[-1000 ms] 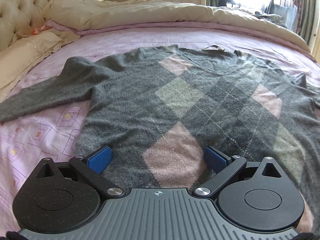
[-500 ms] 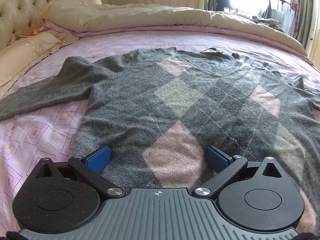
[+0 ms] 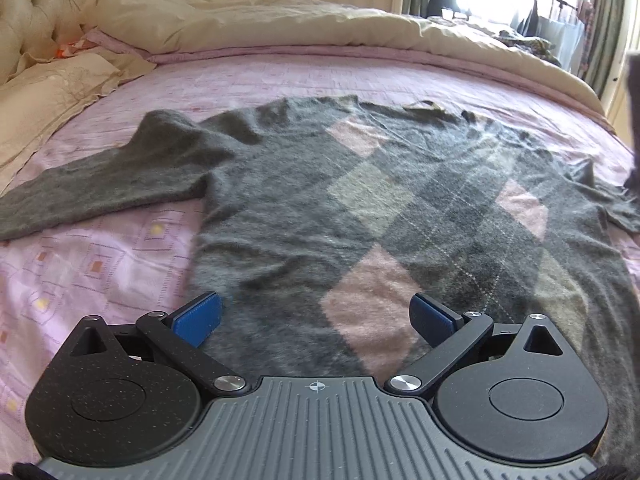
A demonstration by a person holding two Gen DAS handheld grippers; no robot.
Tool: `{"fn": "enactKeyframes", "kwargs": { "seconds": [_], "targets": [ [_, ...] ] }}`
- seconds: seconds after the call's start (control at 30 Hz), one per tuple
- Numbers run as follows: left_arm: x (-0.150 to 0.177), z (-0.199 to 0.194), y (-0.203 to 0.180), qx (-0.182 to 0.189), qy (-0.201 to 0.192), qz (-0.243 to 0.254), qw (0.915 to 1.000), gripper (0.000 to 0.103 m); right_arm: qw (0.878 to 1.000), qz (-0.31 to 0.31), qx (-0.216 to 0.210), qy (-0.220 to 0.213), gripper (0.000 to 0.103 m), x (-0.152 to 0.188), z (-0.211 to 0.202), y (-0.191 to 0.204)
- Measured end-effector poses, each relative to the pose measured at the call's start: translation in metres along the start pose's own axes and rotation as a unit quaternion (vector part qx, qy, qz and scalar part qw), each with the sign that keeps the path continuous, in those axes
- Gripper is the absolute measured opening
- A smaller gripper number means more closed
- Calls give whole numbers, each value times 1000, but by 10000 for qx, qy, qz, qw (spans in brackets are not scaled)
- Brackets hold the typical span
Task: Fold small clothes
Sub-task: 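Close the right gripper on the sleeve cuff and lift it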
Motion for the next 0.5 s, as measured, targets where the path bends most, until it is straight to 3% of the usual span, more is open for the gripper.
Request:
{"fn": "enactKeyframes", "kwargs": {
  "seconds": [0.27, 0.5],
  "targets": [
    [-1, -12, 43, -56, -92, -192, 9998, 101, 9877, -374, -1291, 806, 11, 61, 103, 136],
    [1, -6, 70, -165, -12, -301, 9994, 101, 9664, -785, -1745, 1716, 11, 152, 169, 216]
  ]
}}
Point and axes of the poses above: each gripper's, at about its wrist camera, not at the fingertips, and z roughly the way its jaws point, y to its left, x to its underside, the point moved 1 cm from there along z, roughly the way its jaws point, and after that the axes turned 15 degrees about -x, right-handed, at the moved point
